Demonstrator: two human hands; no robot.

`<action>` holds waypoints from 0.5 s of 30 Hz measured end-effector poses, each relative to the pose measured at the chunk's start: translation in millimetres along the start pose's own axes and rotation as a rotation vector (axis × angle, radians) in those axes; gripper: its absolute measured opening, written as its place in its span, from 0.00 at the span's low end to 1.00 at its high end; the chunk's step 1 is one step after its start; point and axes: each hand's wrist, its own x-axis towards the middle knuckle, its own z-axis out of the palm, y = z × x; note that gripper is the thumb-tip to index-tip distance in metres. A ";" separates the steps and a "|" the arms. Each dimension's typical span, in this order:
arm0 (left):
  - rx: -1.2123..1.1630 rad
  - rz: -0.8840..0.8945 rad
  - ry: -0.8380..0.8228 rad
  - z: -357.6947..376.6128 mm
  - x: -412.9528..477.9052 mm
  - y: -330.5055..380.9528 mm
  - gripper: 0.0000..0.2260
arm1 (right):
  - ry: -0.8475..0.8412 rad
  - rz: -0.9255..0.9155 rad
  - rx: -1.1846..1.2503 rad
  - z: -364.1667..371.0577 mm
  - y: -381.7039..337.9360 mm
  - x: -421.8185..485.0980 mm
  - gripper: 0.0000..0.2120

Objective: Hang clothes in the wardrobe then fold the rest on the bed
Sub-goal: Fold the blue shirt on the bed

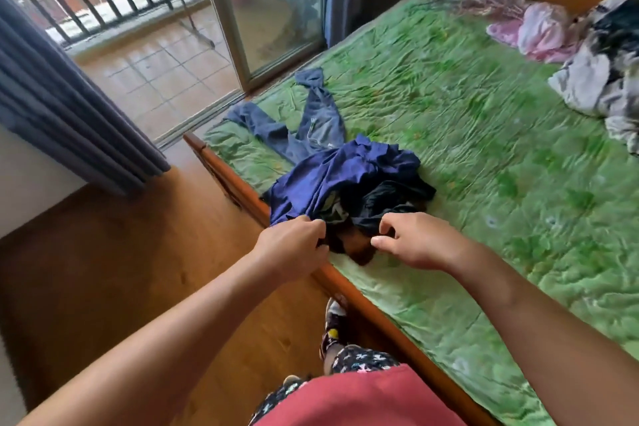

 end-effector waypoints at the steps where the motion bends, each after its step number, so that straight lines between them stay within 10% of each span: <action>1: 0.010 0.012 -0.019 -3.4 18.3 -0.3 0.12 | 0.004 0.013 0.012 -4.4 6.6 12.0 0.17; 15: 0.108 0.159 -0.188 -46.6 209.2 -5.2 0.15 | -0.025 0.153 0.106 -53.3 74.7 158.7 0.19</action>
